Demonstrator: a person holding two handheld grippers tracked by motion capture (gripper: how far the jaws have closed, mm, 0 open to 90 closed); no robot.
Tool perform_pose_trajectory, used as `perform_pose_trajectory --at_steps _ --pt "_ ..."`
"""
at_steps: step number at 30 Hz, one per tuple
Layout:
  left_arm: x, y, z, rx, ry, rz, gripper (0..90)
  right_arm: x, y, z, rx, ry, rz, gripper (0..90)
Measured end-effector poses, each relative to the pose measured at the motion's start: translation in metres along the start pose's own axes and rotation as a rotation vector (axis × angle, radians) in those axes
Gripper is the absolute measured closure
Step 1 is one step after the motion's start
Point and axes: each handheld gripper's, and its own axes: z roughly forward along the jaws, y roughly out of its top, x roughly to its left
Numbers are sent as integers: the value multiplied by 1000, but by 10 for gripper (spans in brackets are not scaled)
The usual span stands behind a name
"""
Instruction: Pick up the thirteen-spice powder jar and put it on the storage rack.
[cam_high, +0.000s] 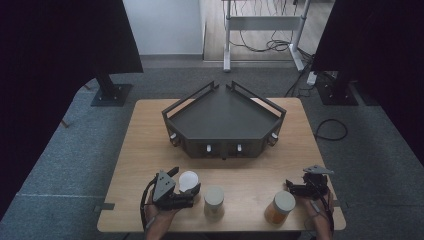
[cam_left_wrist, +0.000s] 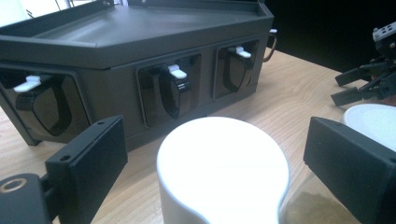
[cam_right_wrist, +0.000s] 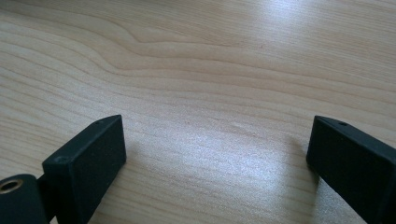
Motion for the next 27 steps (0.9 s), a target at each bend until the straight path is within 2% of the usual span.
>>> perform_pose_trajectory --at_steps 27 --pt "-1 -8 12 62 -5 -4 59 0 0 0 0 1 -1 41"
